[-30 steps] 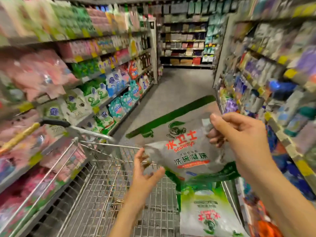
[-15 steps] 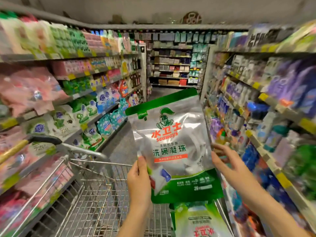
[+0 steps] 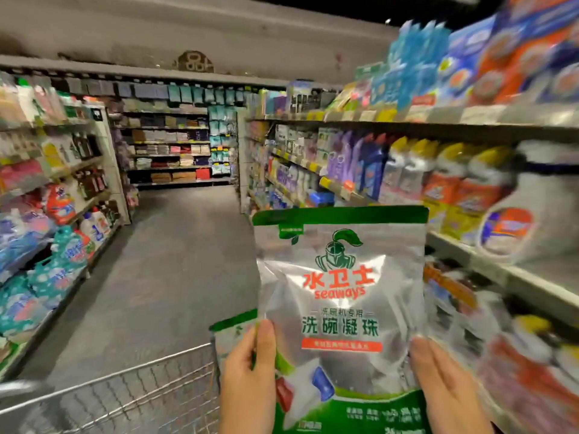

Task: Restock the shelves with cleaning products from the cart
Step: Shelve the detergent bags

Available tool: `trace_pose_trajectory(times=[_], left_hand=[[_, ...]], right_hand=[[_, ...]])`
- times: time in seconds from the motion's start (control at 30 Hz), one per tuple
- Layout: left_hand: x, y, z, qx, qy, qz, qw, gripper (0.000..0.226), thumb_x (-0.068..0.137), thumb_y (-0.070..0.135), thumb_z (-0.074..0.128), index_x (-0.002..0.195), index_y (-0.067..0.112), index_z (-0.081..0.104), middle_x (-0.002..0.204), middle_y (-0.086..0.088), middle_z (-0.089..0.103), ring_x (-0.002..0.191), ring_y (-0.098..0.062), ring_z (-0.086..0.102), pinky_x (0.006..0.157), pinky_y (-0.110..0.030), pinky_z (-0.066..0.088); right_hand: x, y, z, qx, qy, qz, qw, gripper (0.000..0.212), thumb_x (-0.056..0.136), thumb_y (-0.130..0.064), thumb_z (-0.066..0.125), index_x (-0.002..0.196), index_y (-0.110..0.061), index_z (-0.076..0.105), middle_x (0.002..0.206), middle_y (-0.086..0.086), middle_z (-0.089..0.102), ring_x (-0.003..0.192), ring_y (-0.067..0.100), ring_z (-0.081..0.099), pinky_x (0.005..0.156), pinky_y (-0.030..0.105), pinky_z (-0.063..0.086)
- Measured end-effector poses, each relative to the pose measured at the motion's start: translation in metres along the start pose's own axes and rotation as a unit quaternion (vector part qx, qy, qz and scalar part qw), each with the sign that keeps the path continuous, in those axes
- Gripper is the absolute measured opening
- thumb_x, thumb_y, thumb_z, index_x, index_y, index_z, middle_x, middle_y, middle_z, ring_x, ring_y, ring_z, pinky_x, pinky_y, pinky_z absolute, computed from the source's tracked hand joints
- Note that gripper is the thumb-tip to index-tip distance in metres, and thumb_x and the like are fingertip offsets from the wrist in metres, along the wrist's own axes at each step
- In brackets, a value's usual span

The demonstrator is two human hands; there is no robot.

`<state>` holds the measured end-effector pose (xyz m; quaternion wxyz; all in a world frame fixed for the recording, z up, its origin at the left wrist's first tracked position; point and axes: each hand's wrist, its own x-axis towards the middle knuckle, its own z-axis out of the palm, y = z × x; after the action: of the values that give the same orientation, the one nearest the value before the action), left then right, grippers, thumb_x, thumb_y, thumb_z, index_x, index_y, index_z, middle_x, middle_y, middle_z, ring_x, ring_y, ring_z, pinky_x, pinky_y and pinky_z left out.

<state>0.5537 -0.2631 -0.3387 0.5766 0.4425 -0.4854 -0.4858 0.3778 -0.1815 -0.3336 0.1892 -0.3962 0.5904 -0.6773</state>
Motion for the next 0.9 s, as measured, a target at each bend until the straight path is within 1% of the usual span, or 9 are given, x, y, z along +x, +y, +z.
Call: trace_pose_trajectory(times=[0.1,0.2,0.37,0.43,0.57,0.67,0.73,0.83,0.9], left_hand=[[-0.024,0.010,0.031,0.013,-0.102,0.011,0.995,0.022,0.091,0.038,0.047,0.088,0.029,0.066,0.088,0.007,0.069,0.085,-0.008,0.062,0.068,-0.017,0.046],[-0.060,0.021,0.059,0.002,-0.183,0.009,0.983,0.032,0.088,0.045,0.045,0.086,0.024,0.069,0.076,0.006,0.073,0.074,-0.005,0.067,0.064,-0.016,0.049],[-0.143,0.040,0.102,-0.030,-0.270,0.021,0.962,0.041,0.077,0.055,0.044,0.082,0.022,0.069,0.076,0.004,0.072,0.082,-0.018,0.066,0.079,-0.031,0.050],[-0.187,0.050,0.118,-0.039,-0.311,0.036,0.949,0.047,0.078,0.057,0.043,0.075,0.015,0.063,0.068,-0.004,0.063,0.070,-0.023,0.059,0.070,-0.026,0.044],[-0.282,0.075,0.144,-0.093,-0.356,0.039,0.929,0.049,0.087,0.051,0.044,0.070,0.006,0.054,0.060,-0.007,0.051,0.064,-0.015,0.048,0.065,-0.027,0.038],[-0.346,0.099,0.162,-0.130,-0.422,0.050,0.896,0.055,0.087,0.049,0.044,0.086,-0.003,0.060,0.075,-0.021,0.060,0.073,-0.019,0.054,0.072,-0.032,0.042],[-0.383,0.119,0.174,-0.149,-0.451,0.068,0.878,0.053,0.087,0.048,0.045,0.092,-0.003,0.061,0.084,-0.015,0.061,0.077,-0.019,0.053,0.073,-0.034,0.042],[-0.432,0.148,0.193,-0.168,-0.489,0.090,0.851,0.052,0.095,0.039,0.044,0.093,-0.012,0.057,0.085,-0.013,0.060,0.075,-0.021,0.052,0.070,-0.034,0.040],[-0.459,0.164,0.205,-0.176,-0.515,0.094,0.834,0.051,0.097,0.039,0.043,0.095,-0.010,0.058,0.084,-0.019,0.065,0.072,-0.026,0.057,0.070,-0.036,0.045]], right_hand=[[-0.024,-0.013,-0.043,0.000,0.076,-0.005,0.997,0.037,0.093,-0.006,0.052,0.068,-0.027,0.068,0.062,-0.020,0.068,0.054,-0.023,0.054,0.053,-0.004,0.037],[-0.046,-0.029,-0.091,-0.019,0.113,-0.020,0.993,0.039,0.095,-0.009,0.050,0.066,-0.030,0.066,0.056,-0.025,0.065,0.056,-0.020,0.056,0.055,-0.004,0.039],[-0.107,-0.059,-0.179,-0.036,0.166,-0.027,0.985,0.035,0.087,-0.039,0.047,0.067,-0.034,0.075,0.073,-0.022,0.072,0.068,-0.013,0.063,0.060,0.001,0.044],[-0.141,-0.082,-0.215,-0.049,0.186,-0.041,0.981,0.031,0.082,-0.043,0.046,0.073,-0.041,0.076,0.081,-0.018,0.074,0.073,-0.010,0.066,0.061,0.004,0.046],[-0.210,-0.129,-0.291,-0.064,0.215,-0.051,0.973,0.035,0.092,-0.035,0.045,0.079,-0.029,0.077,0.081,-0.012,0.075,0.072,-0.006,0.068,0.056,0.005,0.045],[-0.261,-0.159,-0.340,-0.084,0.265,-0.038,0.960,0.047,0.086,-0.049,0.045,0.087,-0.010,0.071,0.081,0.009,0.074,0.074,0.014,0.069,0.062,0.022,0.051],[-0.291,-0.182,-0.367,-0.109,0.314,-0.050,0.942,0.053,0.083,-0.055,0.044,0.085,-0.007,0.068,0.089,0.023,0.068,0.079,0.028,0.064,0.073,0.036,0.047],[-0.328,-0.219,-0.400,-0.129,0.370,-0.078,0.917,0.049,0.093,-0.048,0.043,0.086,-0.006,0.068,0.095,0.031,0.063,0.091,0.049,0.061,0.083,0.056,0.048],[-0.346,-0.240,-0.421,-0.132,0.398,-0.094,0.903,0.046,0.095,-0.044,0.044,0.085,-0.008,0.070,0.091,0.031,0.064,0.089,0.049,0.061,0.078,0.056,0.051]])
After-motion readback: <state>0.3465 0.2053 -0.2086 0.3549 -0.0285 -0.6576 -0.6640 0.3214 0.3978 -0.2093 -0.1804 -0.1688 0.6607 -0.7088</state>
